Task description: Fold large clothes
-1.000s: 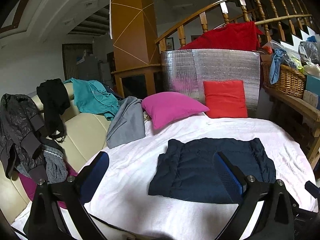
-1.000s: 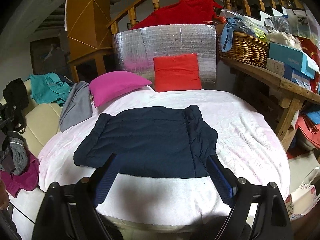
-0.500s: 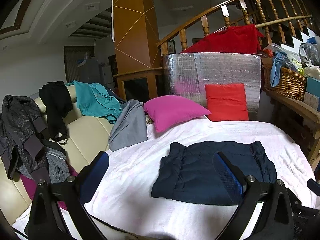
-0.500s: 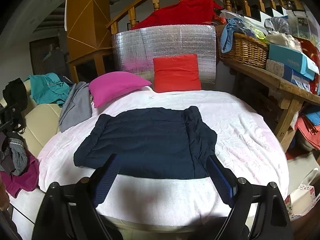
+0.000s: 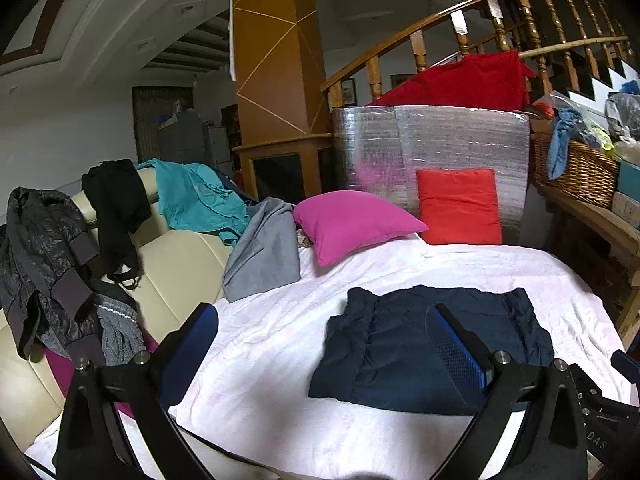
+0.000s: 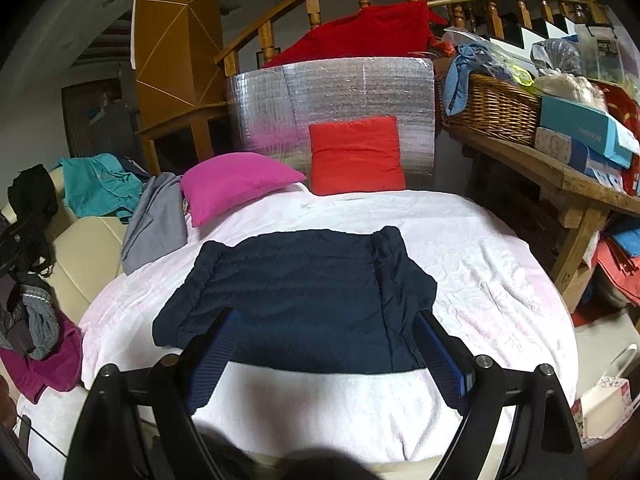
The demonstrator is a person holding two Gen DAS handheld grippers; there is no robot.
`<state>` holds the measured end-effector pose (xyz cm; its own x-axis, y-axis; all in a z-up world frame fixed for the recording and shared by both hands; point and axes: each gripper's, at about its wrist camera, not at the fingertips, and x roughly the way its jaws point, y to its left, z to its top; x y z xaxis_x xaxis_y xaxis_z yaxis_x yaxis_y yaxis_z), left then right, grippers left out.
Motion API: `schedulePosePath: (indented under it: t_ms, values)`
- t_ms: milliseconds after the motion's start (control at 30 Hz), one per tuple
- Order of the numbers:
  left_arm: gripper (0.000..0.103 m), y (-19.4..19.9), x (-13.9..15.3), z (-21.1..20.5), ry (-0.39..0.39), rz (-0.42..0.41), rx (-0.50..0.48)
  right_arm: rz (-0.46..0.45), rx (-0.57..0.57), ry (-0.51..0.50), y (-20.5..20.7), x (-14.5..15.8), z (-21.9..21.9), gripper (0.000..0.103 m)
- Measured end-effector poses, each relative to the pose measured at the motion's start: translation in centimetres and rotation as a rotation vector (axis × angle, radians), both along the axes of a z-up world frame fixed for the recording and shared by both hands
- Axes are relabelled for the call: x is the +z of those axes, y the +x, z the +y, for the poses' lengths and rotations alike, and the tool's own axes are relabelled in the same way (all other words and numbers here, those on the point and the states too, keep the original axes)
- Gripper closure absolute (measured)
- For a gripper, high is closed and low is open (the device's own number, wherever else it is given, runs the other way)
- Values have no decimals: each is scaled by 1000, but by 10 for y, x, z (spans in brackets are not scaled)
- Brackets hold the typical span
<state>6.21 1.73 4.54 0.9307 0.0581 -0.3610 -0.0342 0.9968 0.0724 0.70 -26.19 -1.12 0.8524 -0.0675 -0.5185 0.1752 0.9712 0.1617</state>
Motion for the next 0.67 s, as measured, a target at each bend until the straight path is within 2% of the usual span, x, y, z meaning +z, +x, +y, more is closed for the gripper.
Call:
schedulePosePath:
  t_ms: [367,567,667]
  values:
    - [0,29,0,-10,-10,7,-30,-2,-18,-7,29,5,-11,13]
    - [0,33,-10,-19,7,4,-75,12,-39,0,34,-2,-17,13]
    - [0,36,-14,-17,-10,4,-69,20,-41,3,33,-6,-18,13]
